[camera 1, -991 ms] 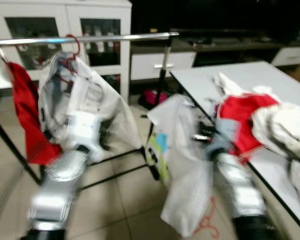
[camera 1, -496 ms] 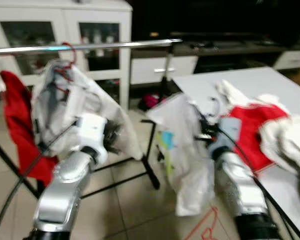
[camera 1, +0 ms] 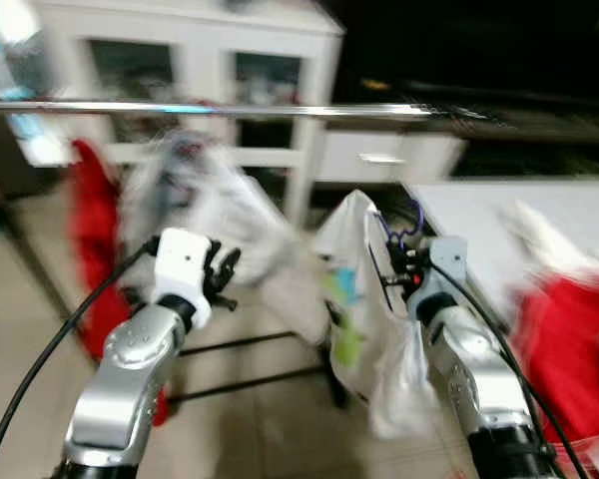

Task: Hang hanger

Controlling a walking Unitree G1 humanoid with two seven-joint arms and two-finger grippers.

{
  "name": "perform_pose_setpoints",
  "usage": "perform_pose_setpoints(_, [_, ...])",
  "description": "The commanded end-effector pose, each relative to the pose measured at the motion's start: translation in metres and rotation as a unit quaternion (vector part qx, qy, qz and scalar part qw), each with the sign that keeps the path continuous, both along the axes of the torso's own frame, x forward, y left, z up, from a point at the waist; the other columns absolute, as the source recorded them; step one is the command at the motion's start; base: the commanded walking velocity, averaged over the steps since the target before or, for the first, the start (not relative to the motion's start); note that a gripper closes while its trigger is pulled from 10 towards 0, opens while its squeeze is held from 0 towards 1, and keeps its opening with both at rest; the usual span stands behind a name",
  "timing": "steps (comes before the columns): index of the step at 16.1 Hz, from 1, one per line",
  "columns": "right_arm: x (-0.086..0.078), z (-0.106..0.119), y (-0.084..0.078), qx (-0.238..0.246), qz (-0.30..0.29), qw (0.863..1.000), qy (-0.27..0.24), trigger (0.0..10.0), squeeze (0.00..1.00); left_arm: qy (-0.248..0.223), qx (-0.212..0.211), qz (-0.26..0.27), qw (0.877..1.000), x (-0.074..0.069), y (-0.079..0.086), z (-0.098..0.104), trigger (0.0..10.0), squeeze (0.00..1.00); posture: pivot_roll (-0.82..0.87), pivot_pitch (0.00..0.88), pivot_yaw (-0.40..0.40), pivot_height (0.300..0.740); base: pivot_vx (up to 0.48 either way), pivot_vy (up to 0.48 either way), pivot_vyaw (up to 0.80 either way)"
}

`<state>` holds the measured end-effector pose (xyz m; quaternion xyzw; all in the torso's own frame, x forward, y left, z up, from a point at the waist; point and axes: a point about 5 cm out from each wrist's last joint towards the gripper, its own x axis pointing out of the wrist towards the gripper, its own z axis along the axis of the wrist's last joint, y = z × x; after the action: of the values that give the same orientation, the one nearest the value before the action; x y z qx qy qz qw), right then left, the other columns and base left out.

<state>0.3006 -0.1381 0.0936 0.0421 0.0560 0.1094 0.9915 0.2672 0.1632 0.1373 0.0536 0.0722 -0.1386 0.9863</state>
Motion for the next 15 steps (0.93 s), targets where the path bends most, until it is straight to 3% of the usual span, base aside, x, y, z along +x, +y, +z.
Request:
perform_pose_setpoints(1, [0.003, 0.009, 0.007, 0.001, 0.014, 1.000, -0.022, 10.0, 0.00, -0.003, 0.000, 0.002, 1.000, -0.001, 0.001, 0.001, 10.0, 0.00, -0.01, 0.000, -0.127, 0.740, 0.364, 0.000, 0.80])
perform_pose_setpoints(3, [0.002, 0.008, 0.005, -0.003, 0.016, 1.000, -0.023, 10.0, 0.00, 0.000, 0.003, 0.000, 1.000, -0.001, 0.000, 0.000, 10.0, 0.00, -0.02, 0.000, -0.125, 0.740, 0.366, 0.000, 0.80])
perform_pose_setpoints(6, [0.002, 0.006, -0.003, -0.021, -0.017, 0.999, -0.020, 10.0, 0.00, -0.004, 0.012, -0.012, 1.000, 0.000, -0.001, 0.001, 10.0, 0.00, -0.02, 0.000, -0.125, 0.740, 0.364, 0.000, 0.00])
perform_pose_setpoints(8, [0.005, 0.011, -0.015, -0.066, -0.050, 0.995, -0.049, 10.0, 0.00, -0.008, 0.028, -0.035, 0.999, 0.000, -0.005, 0.002, 10.0, 0.00, -0.02, 0.000, -0.130, 0.740, 0.323, 0.000, 0.00])
perform_pose_setpoints(9, [0.005, 0.014, -0.017, -0.064, -0.058, 0.995, -0.057, 10.0, 0.00, -0.010, 0.027, -0.040, 0.999, -0.001, -0.005, 0.002, 10.0, 0.00, -0.02, 0.000, -0.130, 0.740, 0.296, 0.000, 0.00])
perform_pose_setpoints(11, [0.009, 0.022, -0.033, -0.041, -0.101, 0.991, -0.078, 10.0, 0.00, -0.026, 0.015, -0.085, 0.996, -0.006, -0.010, 0.009, 10.0, 0.00, -0.02, 0.000, -0.139, 0.740, 0.000, 0.000, 0.00])
perform_pose_setpoints(15, [0.016, 0.029, -0.043, -0.042, -0.128, 0.986, -0.098, 10.0, 0.00, -0.035, 0.024, -0.165, 0.985, -0.014, -0.018, 0.015, 10.0, 0.00, -0.01, 0.000, -0.140, 0.740, 0.000, 0.000, 0.00])
